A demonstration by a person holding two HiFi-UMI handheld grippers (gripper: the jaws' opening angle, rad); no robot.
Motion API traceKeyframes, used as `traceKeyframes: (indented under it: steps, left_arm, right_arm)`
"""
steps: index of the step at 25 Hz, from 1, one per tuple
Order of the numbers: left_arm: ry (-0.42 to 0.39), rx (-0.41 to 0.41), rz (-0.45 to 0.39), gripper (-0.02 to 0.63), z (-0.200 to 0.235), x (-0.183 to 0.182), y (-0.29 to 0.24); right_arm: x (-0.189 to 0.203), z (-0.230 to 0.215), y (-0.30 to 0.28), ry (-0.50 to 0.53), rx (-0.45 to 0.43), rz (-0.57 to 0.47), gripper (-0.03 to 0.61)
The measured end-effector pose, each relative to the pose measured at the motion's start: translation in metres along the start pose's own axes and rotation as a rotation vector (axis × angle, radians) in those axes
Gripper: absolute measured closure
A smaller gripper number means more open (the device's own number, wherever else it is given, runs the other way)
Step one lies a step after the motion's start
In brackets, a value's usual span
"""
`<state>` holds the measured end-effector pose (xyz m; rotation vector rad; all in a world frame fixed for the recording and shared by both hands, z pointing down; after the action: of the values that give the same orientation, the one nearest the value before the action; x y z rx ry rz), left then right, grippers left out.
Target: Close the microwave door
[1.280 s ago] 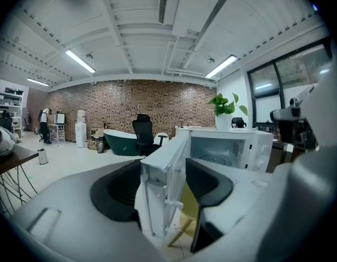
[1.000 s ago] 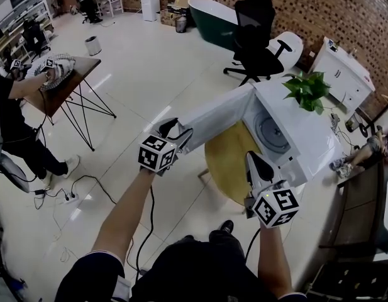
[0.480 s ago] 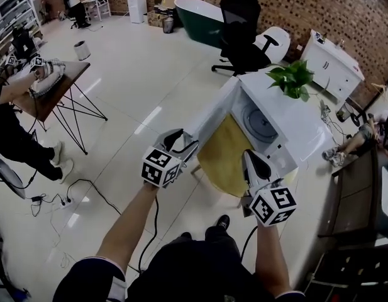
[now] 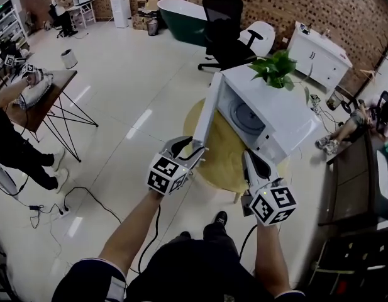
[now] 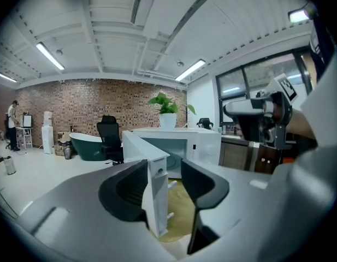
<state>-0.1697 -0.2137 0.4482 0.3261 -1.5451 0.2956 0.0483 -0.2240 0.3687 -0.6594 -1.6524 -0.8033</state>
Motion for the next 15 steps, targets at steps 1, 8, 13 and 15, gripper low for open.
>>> traceKeyframes:
  steps: [1, 8, 13, 15]
  left_arm:
    - [-0.002, 0.005, 0.000, 0.426, -0.003, 0.000, -0.003]
    - [-0.013, 0.040, 0.010, 0.527, -0.024, 0.002, -0.030]
    - [-0.016, 0.104, 0.007, 0.545, -0.043, 0.002, -0.051]
    - [-0.015, 0.133, 0.008, 0.545, -0.051, 0.003, -0.060]
  right_arm:
    - [-0.001, -0.002, 0.003, 0.001, 0.009, -0.001, 0.578]
    - [-0.004, -0.019, 0.024, 0.010, 0.072, -0.005, 0.578]
    - [-0.009, -0.032, 0.038, 0.019, 0.121, -0.009, 0.578]
    - [-0.010, -0.037, 0.043, 0.020, 0.140, -0.010, 0.578]
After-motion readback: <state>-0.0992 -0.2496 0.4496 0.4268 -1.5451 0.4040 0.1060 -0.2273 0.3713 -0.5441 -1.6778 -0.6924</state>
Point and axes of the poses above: the fingertips, and each gripper's own axes: y backward along the fingers, z to its left, x out of its underside, the point moved 7 cm from there along y, backward along the fingers, and after that the axes turned 14 degrees about -z, right-handed, at the moved point
